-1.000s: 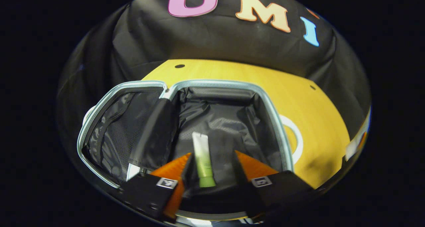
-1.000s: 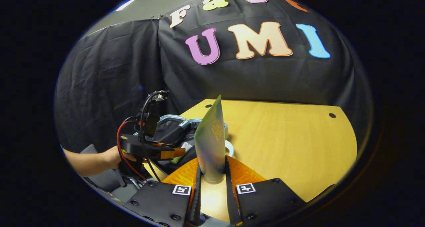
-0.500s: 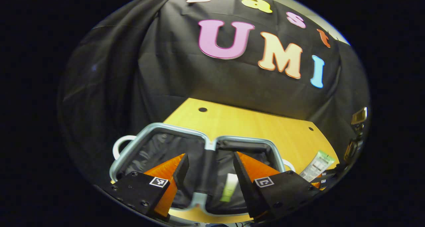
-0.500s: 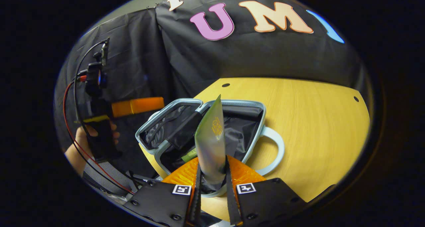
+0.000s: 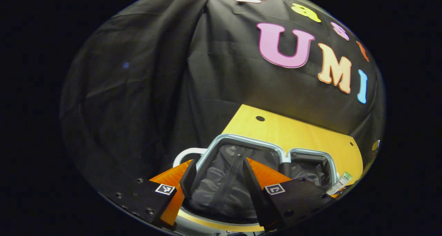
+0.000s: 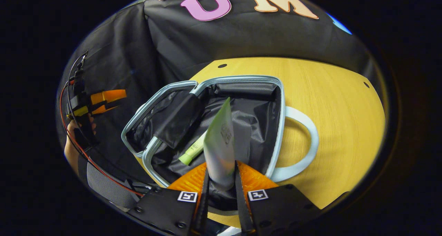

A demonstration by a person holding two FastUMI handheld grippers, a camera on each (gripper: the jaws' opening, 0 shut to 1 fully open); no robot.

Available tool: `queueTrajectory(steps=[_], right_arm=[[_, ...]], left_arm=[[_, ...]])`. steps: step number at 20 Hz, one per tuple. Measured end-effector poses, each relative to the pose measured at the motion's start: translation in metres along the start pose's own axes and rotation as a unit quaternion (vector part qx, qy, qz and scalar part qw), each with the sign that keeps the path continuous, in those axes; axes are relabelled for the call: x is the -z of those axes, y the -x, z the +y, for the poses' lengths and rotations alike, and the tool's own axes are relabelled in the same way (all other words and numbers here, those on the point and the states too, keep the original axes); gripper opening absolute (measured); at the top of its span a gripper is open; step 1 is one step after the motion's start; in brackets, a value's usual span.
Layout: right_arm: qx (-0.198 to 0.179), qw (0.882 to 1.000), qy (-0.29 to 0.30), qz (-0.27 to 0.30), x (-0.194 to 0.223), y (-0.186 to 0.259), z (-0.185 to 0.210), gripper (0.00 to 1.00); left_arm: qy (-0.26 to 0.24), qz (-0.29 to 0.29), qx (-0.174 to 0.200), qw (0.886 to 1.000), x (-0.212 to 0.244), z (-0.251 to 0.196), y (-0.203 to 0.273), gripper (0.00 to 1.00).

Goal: First open the suitcase, pack the skin care products into it, and then close the suitcase.

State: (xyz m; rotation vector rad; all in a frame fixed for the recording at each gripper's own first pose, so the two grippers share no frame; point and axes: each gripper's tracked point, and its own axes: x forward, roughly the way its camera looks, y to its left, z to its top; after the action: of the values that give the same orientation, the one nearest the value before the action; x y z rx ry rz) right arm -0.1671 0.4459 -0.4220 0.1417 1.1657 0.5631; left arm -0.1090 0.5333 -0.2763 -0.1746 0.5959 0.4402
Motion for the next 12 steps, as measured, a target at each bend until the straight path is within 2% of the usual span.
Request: queueTrajectory(steps=[2, 5, 6, 8, 10, 12], right_arm=[[0.001, 1.000, 0.003, -0.017, -0.008, 0.002, 0.003, 0.43], [0.005, 0.999, -0.006, -0.041, -0.030, 0.013, -0.001, 0.72], [0.008, 0.998, -0.012, -0.054, -0.040, 0.018, -0.004, 0.85], [0.015, 0.996, -0.018, -0.082, -0.064, 0.029, -0.014, 0.97], [0.028, 0.994, -0.022, -0.105, -0.086, 0.042, -0.026, 0.97], [0.049, 0.991, -0.021, -0.126, -0.106, 0.055, -0.044, 0.97]], left_arm=[[-0.002, 0.012, -0.004, 1.000, 0.001, 0.017, -0.006, 0.79], [-0.001, 0.029, -0.007, 1.000, 0.005, 0.042, -0.020, 0.79], [0.003, 0.037, -0.010, 0.999, 0.007, 0.050, -0.025, 0.79], [0.009, 0.052, -0.013, 0.999, 0.009, 0.061, -0.039, 0.79], [0.002, 0.078, -0.008, 0.997, 0.020, 0.071, -0.060, 0.79], [0.001, 0.121, 0.000, 0.993, 0.036, 0.080, -0.081, 0.73]])
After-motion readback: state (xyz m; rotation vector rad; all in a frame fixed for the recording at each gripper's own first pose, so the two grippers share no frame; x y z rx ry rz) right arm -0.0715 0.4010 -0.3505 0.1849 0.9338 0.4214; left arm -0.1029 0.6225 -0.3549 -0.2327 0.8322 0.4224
